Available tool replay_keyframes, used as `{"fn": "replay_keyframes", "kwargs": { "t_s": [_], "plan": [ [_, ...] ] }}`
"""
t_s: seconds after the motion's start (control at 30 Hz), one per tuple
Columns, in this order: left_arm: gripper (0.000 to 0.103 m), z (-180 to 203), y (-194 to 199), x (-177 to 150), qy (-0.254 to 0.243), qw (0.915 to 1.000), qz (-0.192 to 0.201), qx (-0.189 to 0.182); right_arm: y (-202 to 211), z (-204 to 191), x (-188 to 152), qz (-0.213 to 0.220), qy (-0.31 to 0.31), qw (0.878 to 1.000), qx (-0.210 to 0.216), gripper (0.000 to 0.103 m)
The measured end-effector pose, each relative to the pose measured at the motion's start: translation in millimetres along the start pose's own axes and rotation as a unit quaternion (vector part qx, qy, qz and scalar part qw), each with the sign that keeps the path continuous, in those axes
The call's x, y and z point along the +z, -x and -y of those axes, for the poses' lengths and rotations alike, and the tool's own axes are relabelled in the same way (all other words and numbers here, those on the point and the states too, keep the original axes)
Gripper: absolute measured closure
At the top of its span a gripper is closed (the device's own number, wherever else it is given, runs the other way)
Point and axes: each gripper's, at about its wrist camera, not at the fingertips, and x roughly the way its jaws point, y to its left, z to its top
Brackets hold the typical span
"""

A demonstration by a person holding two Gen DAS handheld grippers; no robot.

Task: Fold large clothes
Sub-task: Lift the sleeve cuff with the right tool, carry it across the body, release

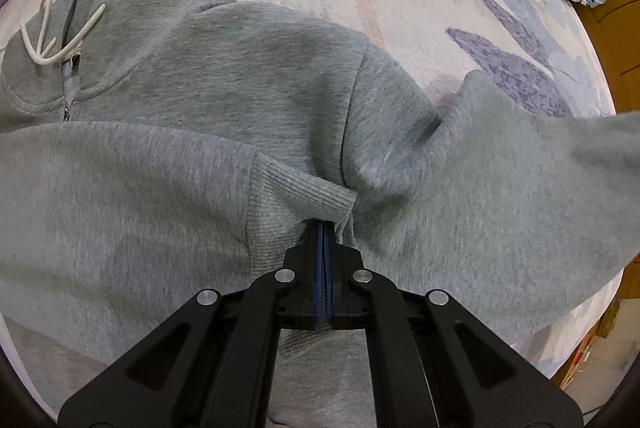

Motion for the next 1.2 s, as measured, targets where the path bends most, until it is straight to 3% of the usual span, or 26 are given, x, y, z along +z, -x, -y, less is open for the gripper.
{"fn": "replay_keyframes", "kwargs": {
  "t_s": [0.2, 0.33, 0.6, 0.7, 0.9, 1.2],
  "plan": [
    [0.1, -12, 20, -4, 0.006, 1.0, 0.002, 0.001, -7, -87, -8, -0.008, 0.058, 0.996, 0.061, 0.094],
    [0.1, -33, 61, -9, 0.001, 0.999, 0.045, -0.007, -17, -144, -27, -0.021, 0.091, 0.991, 0.091, 0.094],
    [0.1, -106, 154, -15, 0.01, 0.9954, 0.091, 0.028, -60, -262, -91, -0.076, 0.105, 0.976, 0.176, 0.094],
    [0.1, -141, 186, -21, 0.01, 0.9931, 0.1, 0.061, -81, -304, -124, -0.1, 0.104, 0.969, 0.2, 0.094],
    [0.1, -211, 234, -33, 0.031, 0.9878, 0.116, 0.099, -129, -376, -193, -0.147, 0.126, 0.96, 0.203, 0.094],
    [0.1, -304, 248, -44, 0.064, 0.9837, 0.113, 0.124, -231, -418, -311, -0.244, 0.136, 0.947, 0.158, 0.094]
  ]
}}
